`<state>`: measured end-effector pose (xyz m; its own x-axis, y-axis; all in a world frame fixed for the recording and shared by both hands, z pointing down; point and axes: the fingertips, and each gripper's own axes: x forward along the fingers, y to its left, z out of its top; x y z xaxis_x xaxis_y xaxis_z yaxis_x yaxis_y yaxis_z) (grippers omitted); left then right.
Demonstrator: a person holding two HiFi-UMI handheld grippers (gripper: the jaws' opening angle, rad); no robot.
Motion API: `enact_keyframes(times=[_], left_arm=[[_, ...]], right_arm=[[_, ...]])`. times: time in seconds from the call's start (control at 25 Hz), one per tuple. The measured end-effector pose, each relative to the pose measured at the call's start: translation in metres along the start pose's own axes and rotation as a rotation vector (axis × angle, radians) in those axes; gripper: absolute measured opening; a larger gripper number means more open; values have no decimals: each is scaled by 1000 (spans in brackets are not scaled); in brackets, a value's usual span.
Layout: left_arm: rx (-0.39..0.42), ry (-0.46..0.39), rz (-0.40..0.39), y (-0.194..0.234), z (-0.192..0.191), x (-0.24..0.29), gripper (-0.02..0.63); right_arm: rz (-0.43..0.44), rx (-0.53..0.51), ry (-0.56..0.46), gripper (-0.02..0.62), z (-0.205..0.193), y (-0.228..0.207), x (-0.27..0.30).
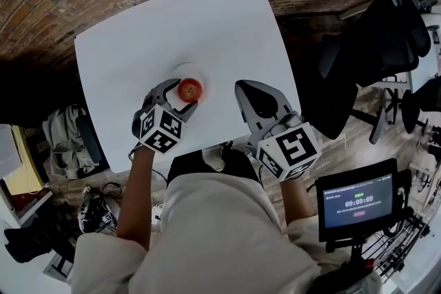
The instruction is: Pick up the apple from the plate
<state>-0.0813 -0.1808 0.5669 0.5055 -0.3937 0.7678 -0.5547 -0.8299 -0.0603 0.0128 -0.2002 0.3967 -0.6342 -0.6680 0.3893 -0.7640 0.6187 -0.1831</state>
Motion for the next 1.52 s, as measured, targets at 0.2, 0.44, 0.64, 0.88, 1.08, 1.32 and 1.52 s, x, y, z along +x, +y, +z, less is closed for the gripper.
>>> enact_keyframes(times=[0.2, 0.44, 0.64, 0.88, 1.08, 1.32, 1.52], left_arm=[[-19, 26, -44, -7, -11, 10, 291], [-32, 42, -43, -7, -20, 21, 291], [-18, 68, -37, -6, -28, 29, 291], [-25, 81, -39, -5, -33, 36, 325], [-27, 96, -51, -4, -40, 42, 339], [-27, 114, -71, -7, -50, 47, 339], [-44, 117, -55, -5, -53, 50, 350]], right_arm=[[-5, 7, 6, 0, -2, 0, 4], [4, 5, 18, 0, -6, 2, 8], [4, 3, 25, 0, -8, 1, 9], [3, 9, 30, 0, -13, 0, 9], [-2, 10, 31, 0, -15, -2, 12], [-4, 8, 33, 0, -16, -1, 14], [-2, 3, 34, 0, -14, 0, 16]])
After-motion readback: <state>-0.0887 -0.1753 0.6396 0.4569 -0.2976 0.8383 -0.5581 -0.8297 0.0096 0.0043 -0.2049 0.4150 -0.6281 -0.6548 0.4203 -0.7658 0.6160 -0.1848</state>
